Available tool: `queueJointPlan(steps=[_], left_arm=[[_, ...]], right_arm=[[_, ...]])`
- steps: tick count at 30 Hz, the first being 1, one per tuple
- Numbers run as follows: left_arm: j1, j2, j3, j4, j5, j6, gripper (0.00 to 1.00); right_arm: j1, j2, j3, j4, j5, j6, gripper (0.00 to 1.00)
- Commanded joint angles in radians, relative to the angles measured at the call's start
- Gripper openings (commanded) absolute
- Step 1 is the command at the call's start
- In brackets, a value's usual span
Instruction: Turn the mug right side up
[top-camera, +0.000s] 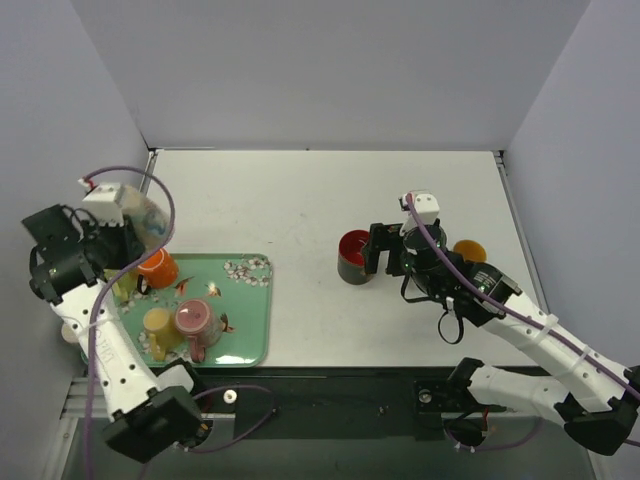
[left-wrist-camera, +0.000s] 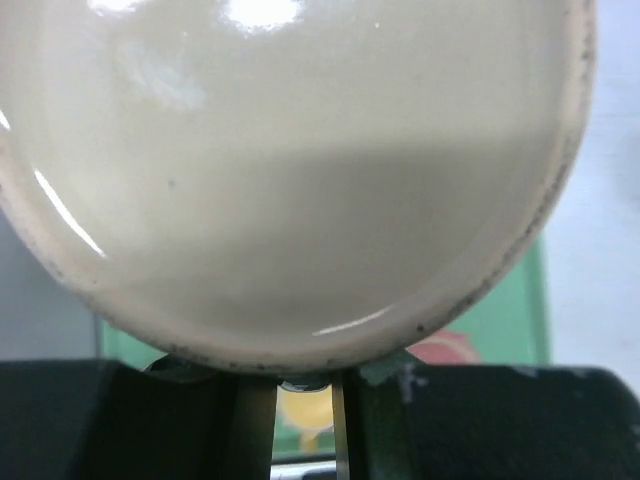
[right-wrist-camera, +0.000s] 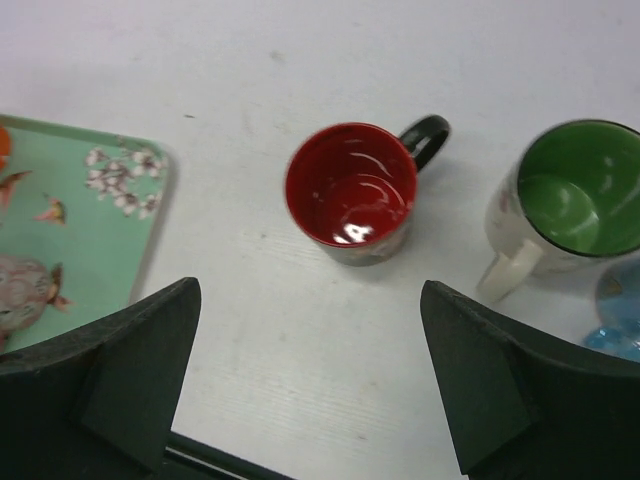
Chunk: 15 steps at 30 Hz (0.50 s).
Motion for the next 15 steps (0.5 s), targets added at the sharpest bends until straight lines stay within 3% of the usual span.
queueJointPlan(steps=[1,3,6,9,15], left_arm=[[-0.387,0.078,0.238,0.031,0.045,-0.266,0.00],[-0.501,0.159,0.342,-0.016,0.114,-0.312,0.00],[-0.637,0.233,0.467,-0.042,0.262,-0.388,0.00],[-0.757,0.237,0.475,0.026,0.344,-0.480,0.00],[-0.879,0.206,0.392,0.275,0.486,-0.757,0.00]], right_arm=[[0.089,-0.013,0.075,0.181,-0.007,0.026,0.86],[0.100,-0.014,0.043,0.301,-0.054,0.098,0.88],[0.111,-0.016,-0.081,0.613,-0.160,0.204,0.89],[0.144,-0.010,-0.161,0.820,-0.148,0.283,0.89],[0.194,0.098,-0.198,1.163,-0.170,0.369,0.84]])
